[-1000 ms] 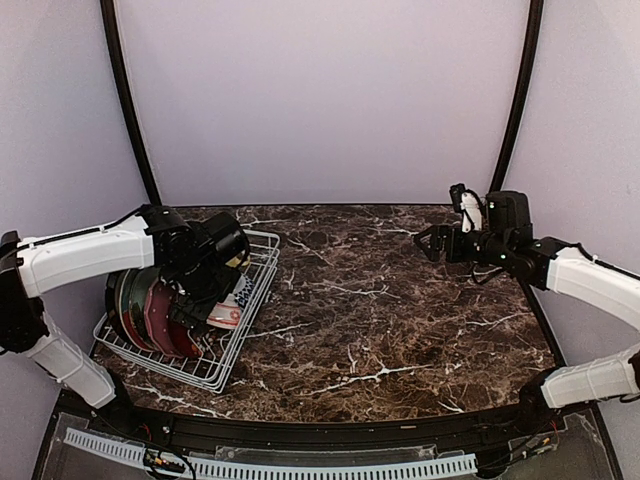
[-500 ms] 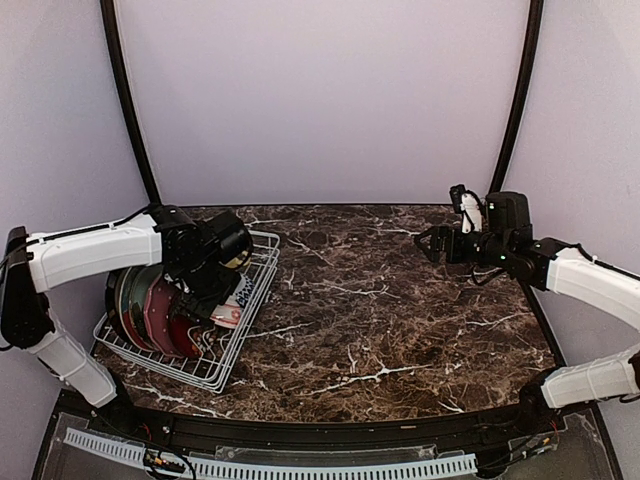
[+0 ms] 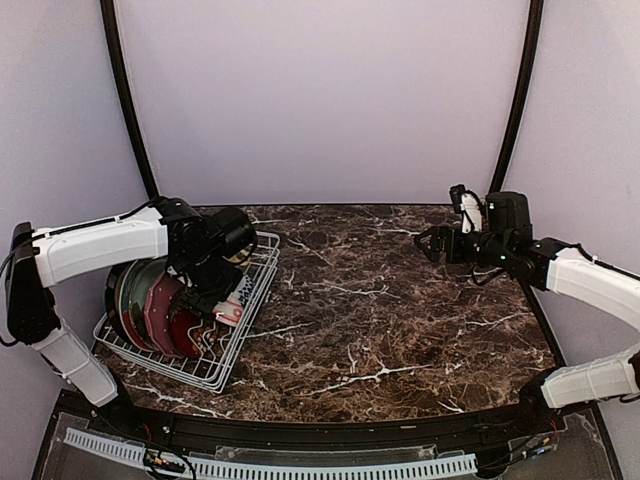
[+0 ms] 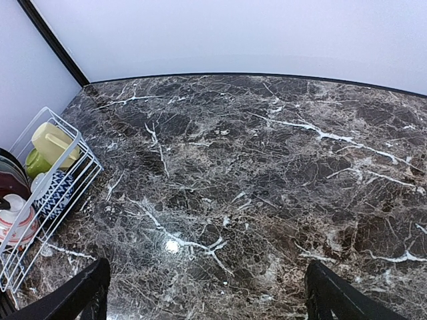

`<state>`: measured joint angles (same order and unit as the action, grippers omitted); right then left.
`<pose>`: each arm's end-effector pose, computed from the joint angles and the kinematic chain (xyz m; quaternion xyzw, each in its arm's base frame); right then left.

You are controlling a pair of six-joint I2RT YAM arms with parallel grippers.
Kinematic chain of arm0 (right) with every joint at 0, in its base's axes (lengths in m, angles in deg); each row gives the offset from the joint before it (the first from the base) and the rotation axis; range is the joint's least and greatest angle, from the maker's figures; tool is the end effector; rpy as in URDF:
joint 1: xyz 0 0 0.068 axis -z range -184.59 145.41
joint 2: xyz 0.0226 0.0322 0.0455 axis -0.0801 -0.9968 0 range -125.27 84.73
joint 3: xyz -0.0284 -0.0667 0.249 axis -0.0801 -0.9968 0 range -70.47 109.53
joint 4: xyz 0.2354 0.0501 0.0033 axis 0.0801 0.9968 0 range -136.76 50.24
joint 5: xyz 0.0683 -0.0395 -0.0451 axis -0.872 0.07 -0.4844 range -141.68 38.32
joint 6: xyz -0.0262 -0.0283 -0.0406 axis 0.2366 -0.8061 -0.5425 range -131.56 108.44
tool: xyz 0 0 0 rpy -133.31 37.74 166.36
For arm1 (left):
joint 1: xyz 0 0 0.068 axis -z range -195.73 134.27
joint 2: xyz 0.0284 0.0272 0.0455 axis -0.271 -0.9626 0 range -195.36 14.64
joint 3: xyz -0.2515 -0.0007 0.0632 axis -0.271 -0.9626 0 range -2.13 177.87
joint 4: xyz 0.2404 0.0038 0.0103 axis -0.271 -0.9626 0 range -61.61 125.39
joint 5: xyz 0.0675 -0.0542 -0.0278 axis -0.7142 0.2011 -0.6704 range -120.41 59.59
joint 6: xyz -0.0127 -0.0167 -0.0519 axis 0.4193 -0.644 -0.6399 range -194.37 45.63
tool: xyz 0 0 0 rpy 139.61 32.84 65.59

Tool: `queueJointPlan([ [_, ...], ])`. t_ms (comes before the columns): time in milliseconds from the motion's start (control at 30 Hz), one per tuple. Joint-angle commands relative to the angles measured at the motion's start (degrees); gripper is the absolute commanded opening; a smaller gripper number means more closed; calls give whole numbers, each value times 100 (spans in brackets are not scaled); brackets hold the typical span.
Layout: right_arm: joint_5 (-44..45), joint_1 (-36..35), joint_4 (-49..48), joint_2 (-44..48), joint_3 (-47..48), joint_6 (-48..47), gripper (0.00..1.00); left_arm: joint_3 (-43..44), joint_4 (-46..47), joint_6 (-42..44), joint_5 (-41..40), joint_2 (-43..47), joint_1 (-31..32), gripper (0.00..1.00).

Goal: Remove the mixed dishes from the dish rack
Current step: Grab the bowl from the dish rack, then pass from the left arm to the right

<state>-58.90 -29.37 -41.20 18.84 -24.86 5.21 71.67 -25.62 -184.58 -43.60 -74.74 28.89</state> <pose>0.2236 0.1086 0.2718 -0.0924 0.8413 0.2378 0.4766 0.2011 -0.1859 0.2528 -0.5457 0.8221 -0.0883 0.1365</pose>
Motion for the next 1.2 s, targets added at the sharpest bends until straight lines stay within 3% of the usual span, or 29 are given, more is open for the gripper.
queueJointPlan([
  [0,66,-33,-127,-27,-26,27,99,200,-467,168,-307,318,45,51],
  [233,-41,-32,-159,-168,60,94,99,342,-468,378,-473,664,86,47],
  [633,-394,-70,-154,-662,343,239,99,349,636,1678,-417,1138,125,40],
  [933,-782,-359,-246,-1285,827,564,99,22,2056,2889,-261,1670,126,37],
  [1167,-1709,-740,-724,-1969,1469,1383,98,-68,3139,3818,-44,1872,119,37],
])
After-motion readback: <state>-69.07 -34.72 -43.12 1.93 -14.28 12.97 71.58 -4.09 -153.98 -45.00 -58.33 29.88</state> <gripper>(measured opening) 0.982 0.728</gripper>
